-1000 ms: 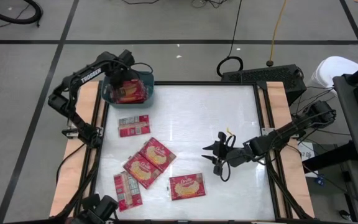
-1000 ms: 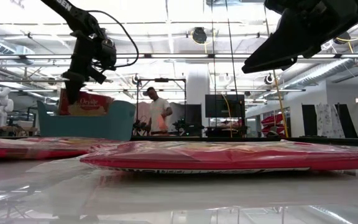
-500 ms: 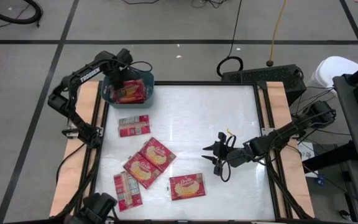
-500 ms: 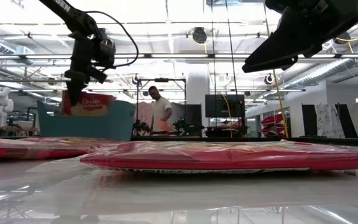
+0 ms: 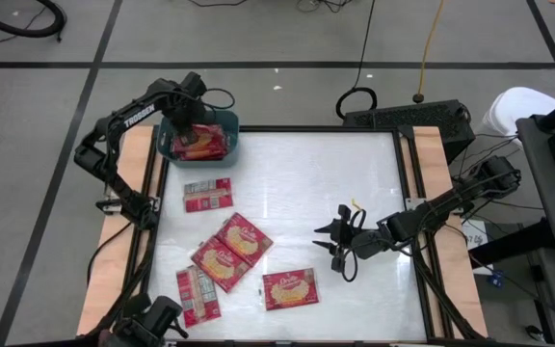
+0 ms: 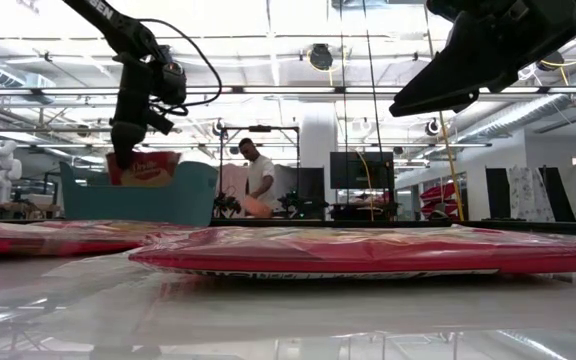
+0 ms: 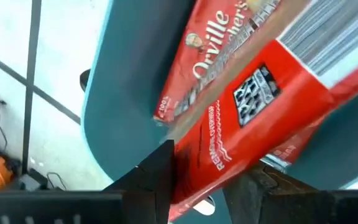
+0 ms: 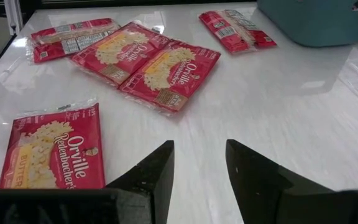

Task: Sort popcorn bags into baskets
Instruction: Put the red popcorn bag into the blue bin

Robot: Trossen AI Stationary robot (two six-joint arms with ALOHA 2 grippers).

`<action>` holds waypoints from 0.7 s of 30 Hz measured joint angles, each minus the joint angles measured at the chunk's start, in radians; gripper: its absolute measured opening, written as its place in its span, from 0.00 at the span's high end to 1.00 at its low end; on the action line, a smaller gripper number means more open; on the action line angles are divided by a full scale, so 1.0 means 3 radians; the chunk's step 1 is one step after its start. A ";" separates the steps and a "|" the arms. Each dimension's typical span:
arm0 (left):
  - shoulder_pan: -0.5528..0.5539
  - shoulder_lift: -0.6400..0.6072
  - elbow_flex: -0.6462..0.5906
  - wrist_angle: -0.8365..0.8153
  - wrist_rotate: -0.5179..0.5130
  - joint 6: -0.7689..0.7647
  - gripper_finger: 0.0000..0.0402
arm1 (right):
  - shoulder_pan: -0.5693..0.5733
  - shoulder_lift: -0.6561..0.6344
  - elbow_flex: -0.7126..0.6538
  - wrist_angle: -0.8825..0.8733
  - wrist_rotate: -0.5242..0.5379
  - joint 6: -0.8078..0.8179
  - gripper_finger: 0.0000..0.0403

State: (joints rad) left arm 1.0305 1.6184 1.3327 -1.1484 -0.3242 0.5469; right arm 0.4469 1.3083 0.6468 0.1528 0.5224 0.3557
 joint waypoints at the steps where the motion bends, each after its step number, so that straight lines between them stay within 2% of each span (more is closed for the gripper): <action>1: 0.0008 0.0000 0.0000 0.0000 -0.0019 -0.0005 0.69 | 0.0000 0.0000 0.0000 0.0000 0.0000 -0.0001 0.66; 7: 0.0027 0.0000 0.0000 0.0268 -0.0417 -0.0352 0.69 | 0.0000 0.0000 0.0000 0.0001 0.0000 0.0001 0.66; 10: 0.0093 0.0000 0.0000 0.0335 -0.0487 -0.0539 0.69 | 0.0000 0.0000 0.0000 0.0000 0.0000 -0.0001 0.66; 16: 0.0195 0.0000 0.0000 0.0786 -0.0458 -0.0936 0.69 | 0.0000 0.0000 0.0000 0.0000 0.0000 -0.0004 0.66; 21: 0.0192 0.0000 0.0000 0.1108 -0.0172 -0.0794 0.69 | 0.0000 0.0000 0.0000 0.0001 0.0000 -0.0003 0.66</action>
State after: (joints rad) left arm 1.0882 1.6184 1.3327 -0.8160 -0.3757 0.3087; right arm 0.4469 1.3083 0.6468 0.1532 0.5224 0.3547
